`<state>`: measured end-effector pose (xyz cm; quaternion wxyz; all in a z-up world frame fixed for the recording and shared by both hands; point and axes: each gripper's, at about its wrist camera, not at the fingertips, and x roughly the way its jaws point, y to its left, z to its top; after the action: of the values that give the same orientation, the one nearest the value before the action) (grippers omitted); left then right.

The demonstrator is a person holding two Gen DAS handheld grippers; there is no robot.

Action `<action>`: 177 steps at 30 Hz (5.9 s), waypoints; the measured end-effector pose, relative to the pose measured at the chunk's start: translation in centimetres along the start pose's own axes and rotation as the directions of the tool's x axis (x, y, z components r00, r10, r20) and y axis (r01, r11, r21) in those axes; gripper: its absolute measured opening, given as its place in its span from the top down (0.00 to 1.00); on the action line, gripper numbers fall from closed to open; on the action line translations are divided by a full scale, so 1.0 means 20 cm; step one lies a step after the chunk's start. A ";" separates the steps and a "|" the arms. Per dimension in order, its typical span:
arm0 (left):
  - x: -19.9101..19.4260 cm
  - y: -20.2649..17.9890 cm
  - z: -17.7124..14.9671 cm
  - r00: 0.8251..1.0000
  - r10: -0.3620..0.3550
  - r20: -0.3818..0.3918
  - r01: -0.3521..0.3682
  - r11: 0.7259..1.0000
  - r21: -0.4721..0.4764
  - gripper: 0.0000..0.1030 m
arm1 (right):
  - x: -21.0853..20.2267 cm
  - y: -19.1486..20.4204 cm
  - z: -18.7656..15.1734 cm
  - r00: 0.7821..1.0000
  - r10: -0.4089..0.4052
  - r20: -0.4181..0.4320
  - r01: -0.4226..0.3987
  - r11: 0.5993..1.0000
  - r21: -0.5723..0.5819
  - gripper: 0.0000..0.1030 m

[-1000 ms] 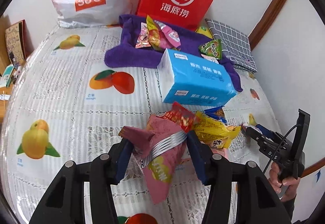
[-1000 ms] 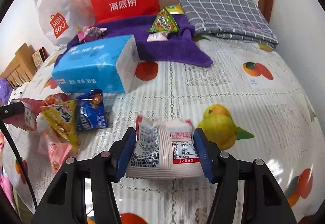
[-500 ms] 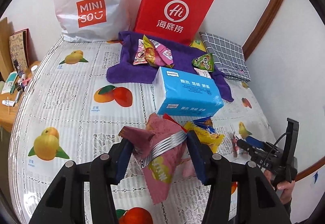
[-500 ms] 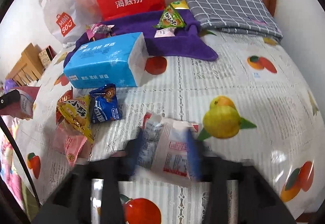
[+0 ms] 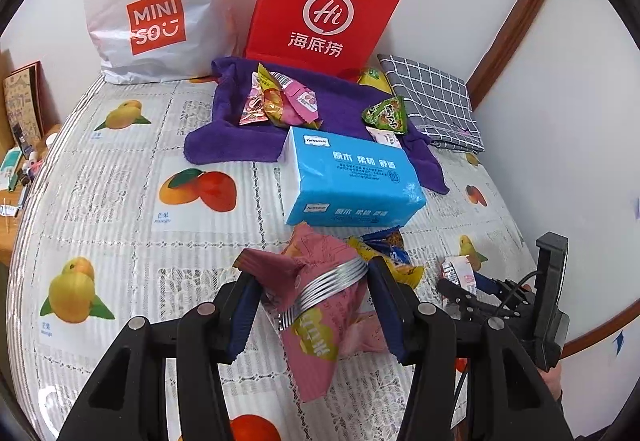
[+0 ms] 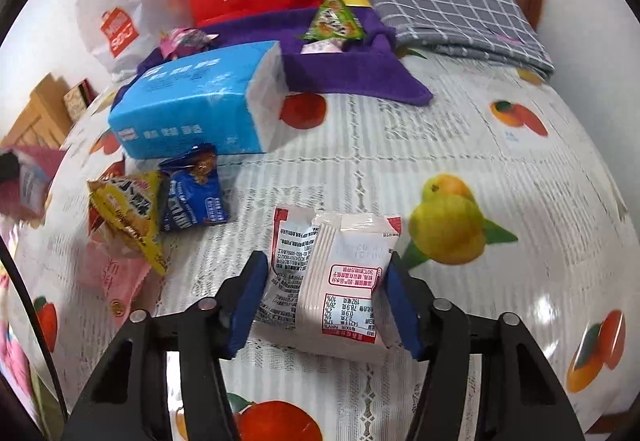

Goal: Organize snacks
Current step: 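Carry both held snacks over the purple towel with both grippers, then open both grippers to drop the snacks onto the purple towel, then lower the right gripper onto the blue snack packet and grasp it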

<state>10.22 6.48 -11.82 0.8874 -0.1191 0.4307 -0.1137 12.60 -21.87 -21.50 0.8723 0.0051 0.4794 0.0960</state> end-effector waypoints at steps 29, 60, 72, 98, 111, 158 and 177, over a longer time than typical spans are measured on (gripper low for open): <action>0.10 -0.23 0.48 0.998 -0.042 0.040 0.038 0.994 0.100 0.51 | -0.30 0.03 0.69 0.980 0.048 0.192 -0.048 0.999 -0.006 0.47; 0.34 -0.16 0.89 0.999 -0.005 0.039 0.001 0.994 0.110 0.51 | -0.05 0.04 1.17 0.982 0.064 0.178 -0.060 0.998 -0.030 0.47; 0.39 -0.10 0.96 0.999 0.010 0.038 -0.014 0.995 0.096 0.51 | 0.02 0.07 1.27 0.979 0.088 0.183 -0.079 0.995 -0.056 0.47; 0.55 0.02 1.07 0.999 0.037 0.020 -0.039 0.995 0.095 0.51 | 0.27 0.04 1.36 0.983 0.118 0.144 -0.114 0.993 -0.032 0.47; 0.70 0.07 1.13 0.999 0.038 -0.006 -0.037 0.996 0.078 0.51 | 0.43 0.01 1.34 0.993 0.096 0.069 -0.093 0.994 -0.053 0.47; 0.75 0.11 1.04 0.994 0.068 -0.088 -0.062 0.996 0.068 0.29 | 0.56 0.14 1.29 0.998 0.052 -0.042 -0.057 0.992 -0.117 0.24; 0.27 -0.01 0.83 0.999 0.040 0.022 -0.041 0.996 0.077 0.29 | -0.06 0.23 1.03 0.994 -0.042 0.102 0.049 0.997 -0.067 0.14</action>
<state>26.58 6.56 -5.84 0.8978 -0.0770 0.4193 -0.1111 28.42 -15.78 -8.93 0.8969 -0.0315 0.4315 0.0923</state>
